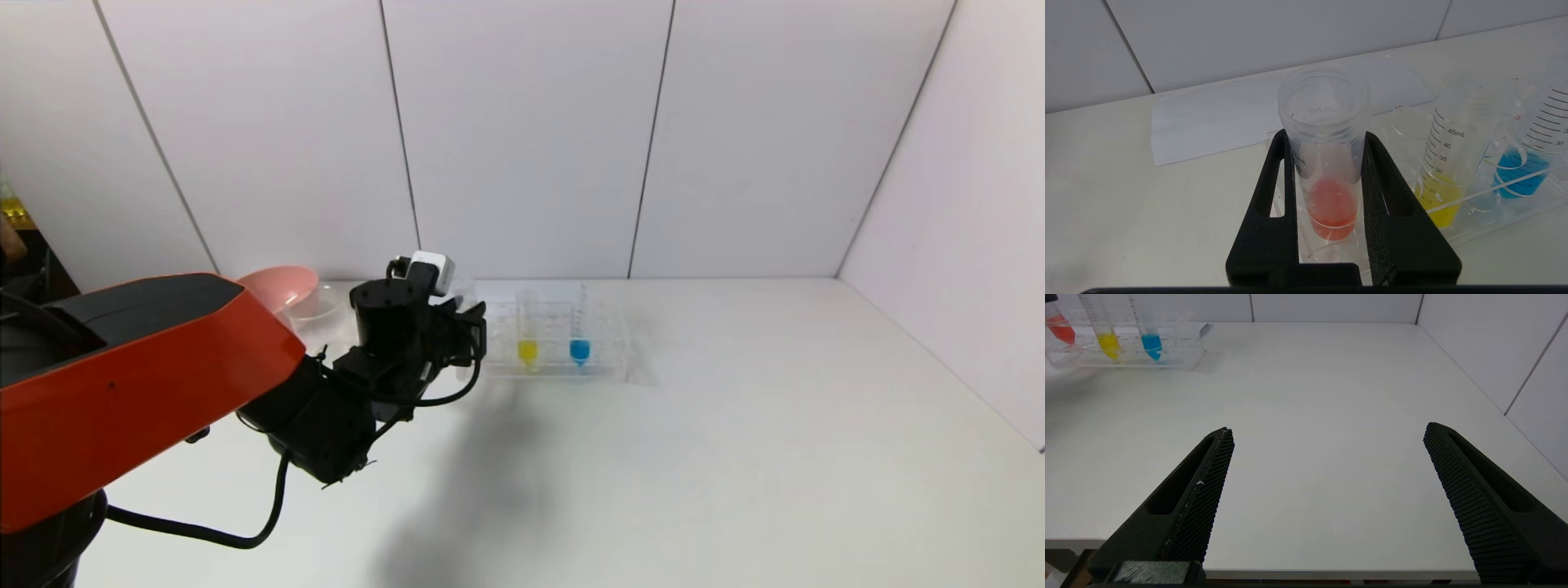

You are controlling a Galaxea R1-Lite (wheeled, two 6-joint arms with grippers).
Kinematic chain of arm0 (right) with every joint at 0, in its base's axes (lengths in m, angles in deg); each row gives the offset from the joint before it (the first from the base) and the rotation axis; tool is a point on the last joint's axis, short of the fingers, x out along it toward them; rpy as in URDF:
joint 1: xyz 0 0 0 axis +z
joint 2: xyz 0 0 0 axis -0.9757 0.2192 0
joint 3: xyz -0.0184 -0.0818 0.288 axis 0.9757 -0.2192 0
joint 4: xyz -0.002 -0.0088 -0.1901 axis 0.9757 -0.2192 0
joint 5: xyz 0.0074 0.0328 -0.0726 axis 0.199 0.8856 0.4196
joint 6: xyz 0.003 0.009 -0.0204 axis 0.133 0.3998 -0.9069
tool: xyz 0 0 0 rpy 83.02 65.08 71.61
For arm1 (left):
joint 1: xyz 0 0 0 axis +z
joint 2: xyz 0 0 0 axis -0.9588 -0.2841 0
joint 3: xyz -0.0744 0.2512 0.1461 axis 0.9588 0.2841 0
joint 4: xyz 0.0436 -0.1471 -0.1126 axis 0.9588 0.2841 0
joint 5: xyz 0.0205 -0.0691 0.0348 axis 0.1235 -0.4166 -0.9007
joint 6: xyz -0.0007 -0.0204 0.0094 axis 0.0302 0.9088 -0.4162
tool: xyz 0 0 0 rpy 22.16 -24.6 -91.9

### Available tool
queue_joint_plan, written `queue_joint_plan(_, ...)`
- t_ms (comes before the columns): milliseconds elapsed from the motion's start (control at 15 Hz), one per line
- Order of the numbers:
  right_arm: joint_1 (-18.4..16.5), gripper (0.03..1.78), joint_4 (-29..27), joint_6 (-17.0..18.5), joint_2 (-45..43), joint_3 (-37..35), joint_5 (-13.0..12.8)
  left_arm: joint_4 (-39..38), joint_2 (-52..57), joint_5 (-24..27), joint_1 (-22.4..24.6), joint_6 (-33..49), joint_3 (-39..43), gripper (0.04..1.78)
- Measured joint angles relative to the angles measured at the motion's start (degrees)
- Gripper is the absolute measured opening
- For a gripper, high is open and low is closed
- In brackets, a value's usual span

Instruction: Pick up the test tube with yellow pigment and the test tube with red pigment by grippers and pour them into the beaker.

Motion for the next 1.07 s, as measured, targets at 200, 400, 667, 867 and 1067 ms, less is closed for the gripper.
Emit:
queue_joint_plan(200, -0.02, 1.70, 0.00, 0.00, 0.00, 0.00, 0.00, 0.05, 0.78, -0.22, -0.04, -0.10, 0.02, 0.47)
queue_joint_plan(400, -0.02, 1.70, 0.00, 0.00, 0.00, 0.00, 0.00, 0.05, 1.24, -0.35, -0.06, -0.22, 0.13, 0.47)
queue_joint_plan(667, 0.00, 1.70, 0.00, 0.00, 0.00, 0.00, 0.00, 0.18, 1.88, -1.21, -0.21, -1.38, 0.09, 0.47)
queue_joint_plan(867, -0.02, 1.70, 0.00, 0.00, 0.00, 0.00, 0.00, 0.27, 2.49, -1.60, -0.48, -2.08, -0.30, 0.47)
queue_joint_plan(1067, -0.02, 1.70, 0.00, 0.00, 0.00, 0.00, 0.00, 0.46, 3.25, -1.68, -0.54, -3.18, -0.41, 0.47)
